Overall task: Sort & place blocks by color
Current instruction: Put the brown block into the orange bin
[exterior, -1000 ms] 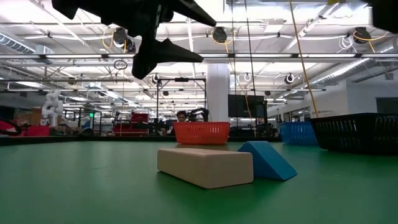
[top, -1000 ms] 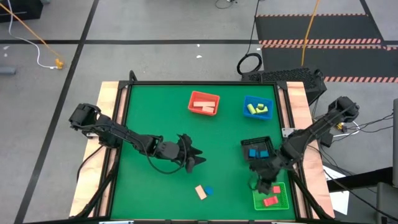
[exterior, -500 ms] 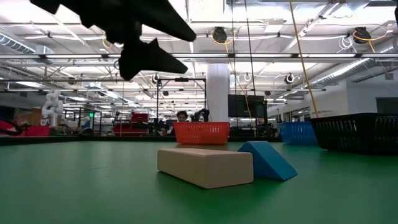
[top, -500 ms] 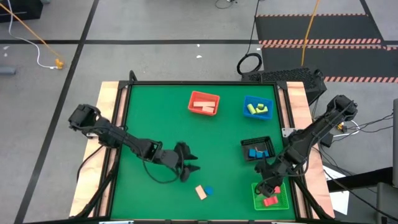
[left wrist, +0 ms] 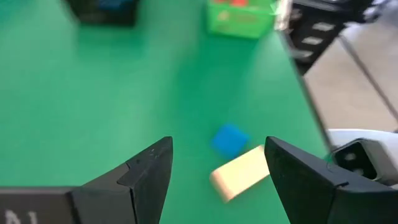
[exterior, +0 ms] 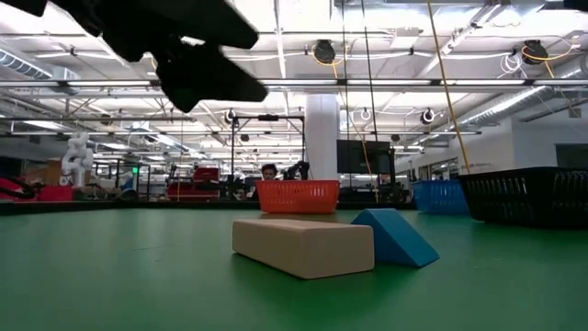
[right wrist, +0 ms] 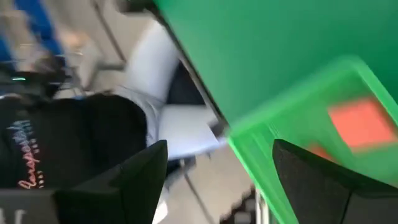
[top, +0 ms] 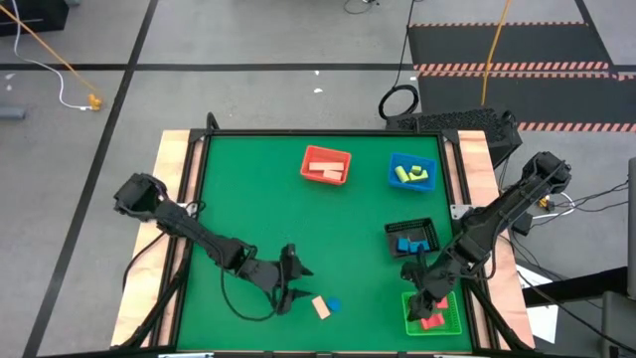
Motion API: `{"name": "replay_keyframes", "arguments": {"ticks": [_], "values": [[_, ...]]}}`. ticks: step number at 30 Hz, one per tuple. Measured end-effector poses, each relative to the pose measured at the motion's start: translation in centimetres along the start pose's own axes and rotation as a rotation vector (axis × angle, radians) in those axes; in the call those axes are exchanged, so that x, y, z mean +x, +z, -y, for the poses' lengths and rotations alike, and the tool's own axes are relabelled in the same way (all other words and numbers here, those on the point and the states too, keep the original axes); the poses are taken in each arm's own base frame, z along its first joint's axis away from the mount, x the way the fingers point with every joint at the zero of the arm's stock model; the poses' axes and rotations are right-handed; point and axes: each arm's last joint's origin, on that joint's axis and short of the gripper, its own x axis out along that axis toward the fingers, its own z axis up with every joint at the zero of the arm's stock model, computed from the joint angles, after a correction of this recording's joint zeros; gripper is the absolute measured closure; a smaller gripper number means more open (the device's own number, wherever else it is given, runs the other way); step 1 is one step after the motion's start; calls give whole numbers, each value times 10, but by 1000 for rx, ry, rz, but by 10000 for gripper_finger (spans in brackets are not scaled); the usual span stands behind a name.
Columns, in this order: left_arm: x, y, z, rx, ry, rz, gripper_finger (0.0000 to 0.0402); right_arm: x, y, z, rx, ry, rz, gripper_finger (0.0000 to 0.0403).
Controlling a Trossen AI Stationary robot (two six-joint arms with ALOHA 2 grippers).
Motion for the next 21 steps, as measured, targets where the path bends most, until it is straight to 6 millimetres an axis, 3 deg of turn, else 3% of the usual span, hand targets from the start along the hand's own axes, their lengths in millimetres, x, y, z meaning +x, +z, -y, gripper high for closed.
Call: {"name": "replay_keyframes", "arguments": {"ticks": [8, 14, 21], "values": [[24, -38, 13, 303, -36, -71, 147, -2, 8, -10, -282, 69, 256, 122], [31, -34, 11, 464, -208, -51, 147, -3, 12, -9, -378, 28, 370, 122], [37, -27, -7, 578, -256, -41, 147, -3, 16, -8, -395, 6, 444, 122]]}}
